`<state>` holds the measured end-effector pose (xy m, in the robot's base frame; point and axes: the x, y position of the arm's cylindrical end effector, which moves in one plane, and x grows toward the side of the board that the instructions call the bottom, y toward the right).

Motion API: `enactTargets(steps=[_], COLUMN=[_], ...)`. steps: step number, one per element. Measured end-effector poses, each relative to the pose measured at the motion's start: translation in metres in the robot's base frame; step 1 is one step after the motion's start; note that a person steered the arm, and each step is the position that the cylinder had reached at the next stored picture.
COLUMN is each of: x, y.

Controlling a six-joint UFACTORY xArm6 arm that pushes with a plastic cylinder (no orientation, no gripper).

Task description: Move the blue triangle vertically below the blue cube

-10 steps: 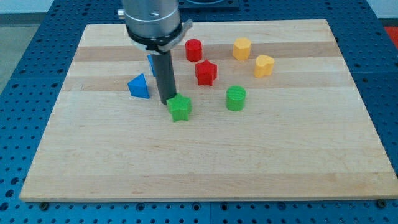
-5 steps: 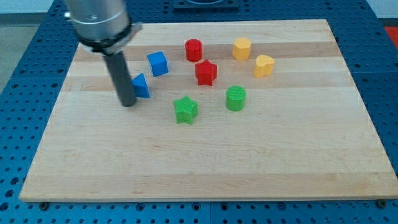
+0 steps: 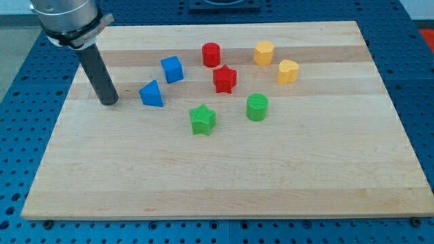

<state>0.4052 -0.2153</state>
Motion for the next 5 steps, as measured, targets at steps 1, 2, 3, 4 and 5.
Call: enactTargets(steps=[1, 2, 3, 4, 5], x=[-0.010, -0.010, -0.010, -0.010, -0.010], y=[0.005, 0.005, 0.016, 0.045, 0.073])
